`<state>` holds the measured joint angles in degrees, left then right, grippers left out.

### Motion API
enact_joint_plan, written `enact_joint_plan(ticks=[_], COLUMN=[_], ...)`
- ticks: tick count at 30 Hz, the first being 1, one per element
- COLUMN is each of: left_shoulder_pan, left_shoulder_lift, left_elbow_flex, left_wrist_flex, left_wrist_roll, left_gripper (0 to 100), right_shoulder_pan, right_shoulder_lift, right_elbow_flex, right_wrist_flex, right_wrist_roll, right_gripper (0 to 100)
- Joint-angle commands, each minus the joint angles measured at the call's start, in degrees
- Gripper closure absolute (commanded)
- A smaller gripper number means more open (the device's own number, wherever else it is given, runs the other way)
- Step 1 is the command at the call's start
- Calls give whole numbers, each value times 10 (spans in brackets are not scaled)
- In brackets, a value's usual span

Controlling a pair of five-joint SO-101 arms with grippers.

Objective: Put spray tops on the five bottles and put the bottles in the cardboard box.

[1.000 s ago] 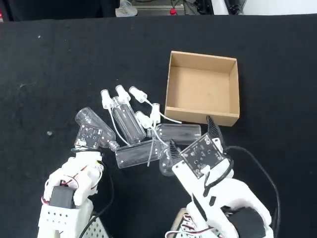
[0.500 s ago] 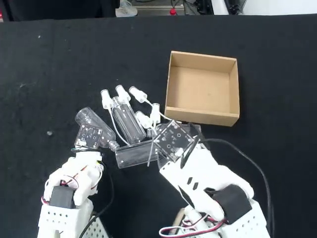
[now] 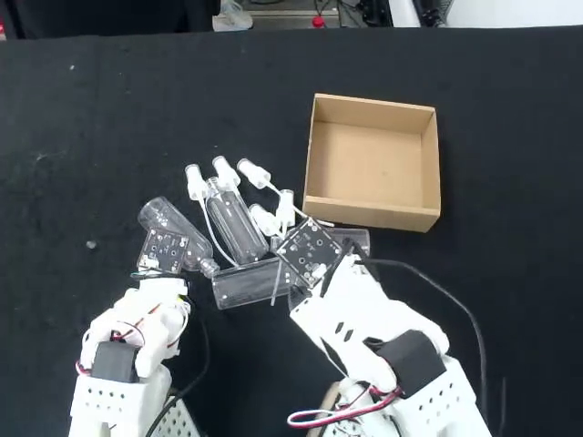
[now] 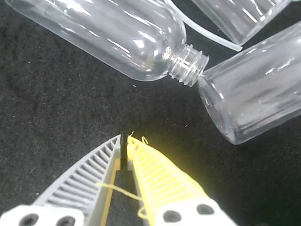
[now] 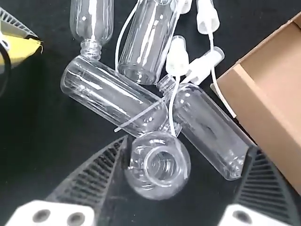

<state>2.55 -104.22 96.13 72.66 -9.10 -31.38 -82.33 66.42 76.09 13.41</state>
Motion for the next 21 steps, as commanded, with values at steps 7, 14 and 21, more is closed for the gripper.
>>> enact_joint_plan(ticks=[7, 14, 21], left_shoulder_pan=[5, 5, 5], left_shoulder_lift=[-4, -4, -4], left_elbow_flex=[12, 12, 12], left_wrist_flex=[3, 3, 3], left_wrist_roll=[5, 5, 5], left_gripper=[970, 970, 970], right_shoulder_pan=[-7, -4, -4], right_shoulder_lift=[4, 4, 5], right_elbow_flex=[58, 67, 73], right_wrist_flex=[-69, -70, -62], right_wrist_roll=[-6, -3, -2], right_gripper=[558, 551, 649])
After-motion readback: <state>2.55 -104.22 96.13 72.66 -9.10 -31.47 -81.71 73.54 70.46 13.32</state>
